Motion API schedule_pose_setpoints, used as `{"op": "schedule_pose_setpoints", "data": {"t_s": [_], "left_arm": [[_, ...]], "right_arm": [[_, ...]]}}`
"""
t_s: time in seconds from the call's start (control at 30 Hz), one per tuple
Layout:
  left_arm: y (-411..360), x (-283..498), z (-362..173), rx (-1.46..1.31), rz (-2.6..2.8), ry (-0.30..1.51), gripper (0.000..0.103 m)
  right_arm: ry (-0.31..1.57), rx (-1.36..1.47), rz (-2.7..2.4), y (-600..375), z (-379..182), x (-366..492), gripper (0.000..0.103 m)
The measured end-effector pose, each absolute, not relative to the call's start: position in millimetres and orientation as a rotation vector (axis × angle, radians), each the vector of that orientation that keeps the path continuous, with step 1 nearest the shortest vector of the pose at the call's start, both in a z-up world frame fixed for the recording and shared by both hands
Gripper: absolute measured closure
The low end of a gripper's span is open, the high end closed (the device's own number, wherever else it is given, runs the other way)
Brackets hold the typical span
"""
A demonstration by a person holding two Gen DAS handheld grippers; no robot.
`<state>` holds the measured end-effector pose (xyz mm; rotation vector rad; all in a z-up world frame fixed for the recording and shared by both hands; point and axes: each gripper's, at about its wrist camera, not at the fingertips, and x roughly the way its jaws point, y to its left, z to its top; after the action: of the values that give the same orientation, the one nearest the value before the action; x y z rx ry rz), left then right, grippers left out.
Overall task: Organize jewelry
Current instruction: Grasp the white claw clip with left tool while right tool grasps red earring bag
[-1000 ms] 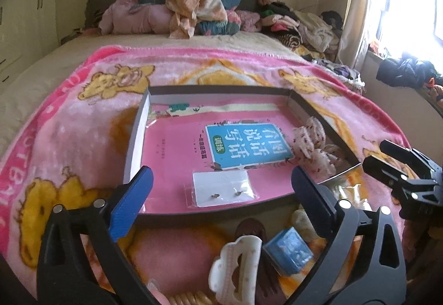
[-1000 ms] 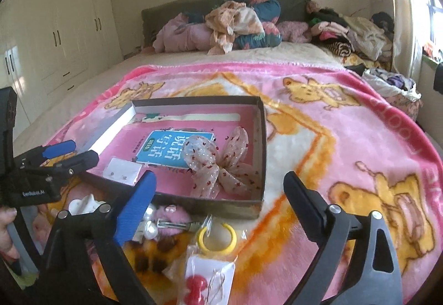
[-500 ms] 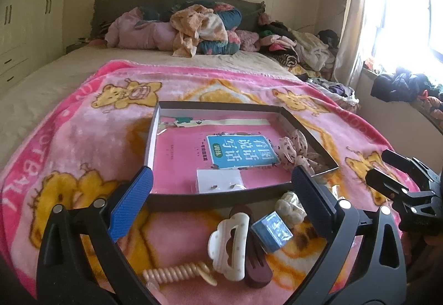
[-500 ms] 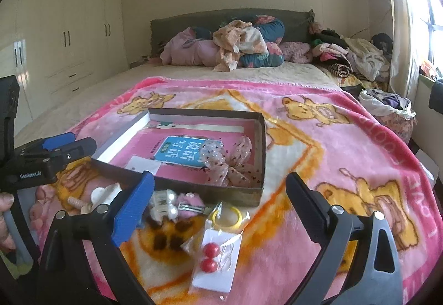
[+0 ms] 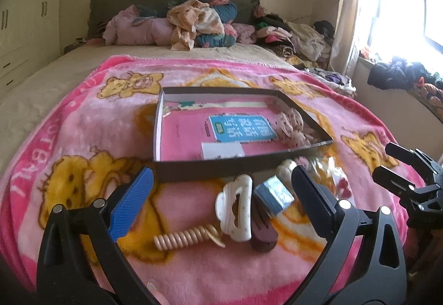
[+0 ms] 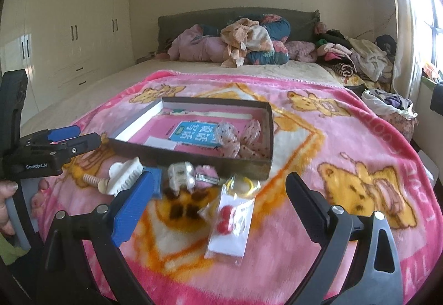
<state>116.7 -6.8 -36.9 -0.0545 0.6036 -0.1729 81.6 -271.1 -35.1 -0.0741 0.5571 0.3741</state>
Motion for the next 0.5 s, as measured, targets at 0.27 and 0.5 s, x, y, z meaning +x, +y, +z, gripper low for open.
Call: {"op": "schedule_pose_setpoints", "data": {"t_s": [0.27, 0.5], "left_arm": [[-11.2, 114.2, -52.0, -0.029, -0.189, 0.649, 0.012], [-17.5, 119.9, -66.3, -0.024, -0.216, 0.698, 0.012]], "right_arm": [[0.586, -0.063, 0.367, -274.6, -47.1, 69.2, 0.010], [0.615, -0.056, 0.351, -278.5, -58.2, 66.5, 0.010]]}}
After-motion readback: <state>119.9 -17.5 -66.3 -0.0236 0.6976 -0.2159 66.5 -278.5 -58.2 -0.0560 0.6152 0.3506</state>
